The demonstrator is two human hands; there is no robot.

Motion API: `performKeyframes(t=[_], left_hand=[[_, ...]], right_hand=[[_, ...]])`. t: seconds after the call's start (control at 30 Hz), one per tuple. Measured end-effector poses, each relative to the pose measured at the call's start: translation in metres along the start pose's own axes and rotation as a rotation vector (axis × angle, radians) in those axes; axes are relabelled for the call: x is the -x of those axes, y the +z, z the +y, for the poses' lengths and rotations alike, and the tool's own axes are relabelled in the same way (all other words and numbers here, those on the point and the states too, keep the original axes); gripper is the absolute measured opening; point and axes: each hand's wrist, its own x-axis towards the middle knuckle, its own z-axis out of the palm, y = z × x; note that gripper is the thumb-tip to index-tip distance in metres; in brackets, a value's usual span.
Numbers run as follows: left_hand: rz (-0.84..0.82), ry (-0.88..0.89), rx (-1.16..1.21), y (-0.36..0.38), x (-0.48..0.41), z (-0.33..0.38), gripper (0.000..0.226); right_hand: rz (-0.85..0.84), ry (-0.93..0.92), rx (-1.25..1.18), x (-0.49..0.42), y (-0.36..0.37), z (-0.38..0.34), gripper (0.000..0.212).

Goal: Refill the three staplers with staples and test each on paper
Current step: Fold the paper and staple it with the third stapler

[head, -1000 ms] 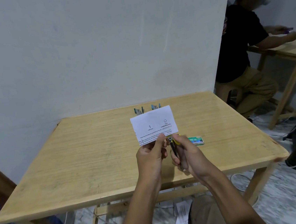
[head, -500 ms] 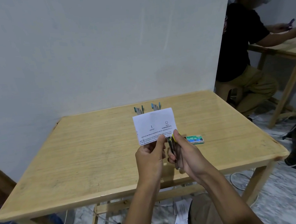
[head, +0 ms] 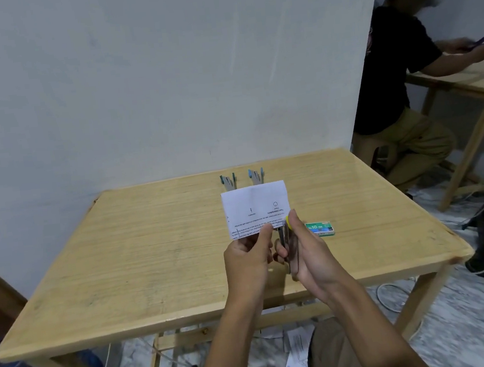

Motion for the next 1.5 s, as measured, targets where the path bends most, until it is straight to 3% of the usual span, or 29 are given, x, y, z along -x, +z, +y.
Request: performKeyframes(t=[0.13,0.33,0.77,0.97,1.27,1.5], left_hand=[[0.006,-0.047,0.009,-0.004,-0.004,-0.004,0.01],[-0.042,-0.076,0.043,-0.008,-0.008,-0.005,0.011],[-0.063,-0.115,0.111,-0.01,-0.012,-0.005,0.012],[-0.061,-0.127,0.114,-0.011,-0.011,-0.007,0.019],[-0.032,-0.171,0.152,-0.014,-0.011,-0.002,0.021],[-0.025,-0.222,0.173,-0.019,-0.016,0.002,0.021]], right_hand=[[0.023,-0.025,0.037,-0.006,-0.006,0.003,0.078],[0.035,-0.011,0.096,-0.007,-0.01,-0.001,0.063],[0.059,0.001,0.092,-0.005,-0.005,-0.006,0.058],[0.069,0.008,0.125,-0.002,-0.003,-0.008,0.028],[0.063,0.037,0.13,-0.001,-0.009,-0.003,0.062],[0.218,0.015,0.235,-0.001,-0.011,-0.012,0.06]])
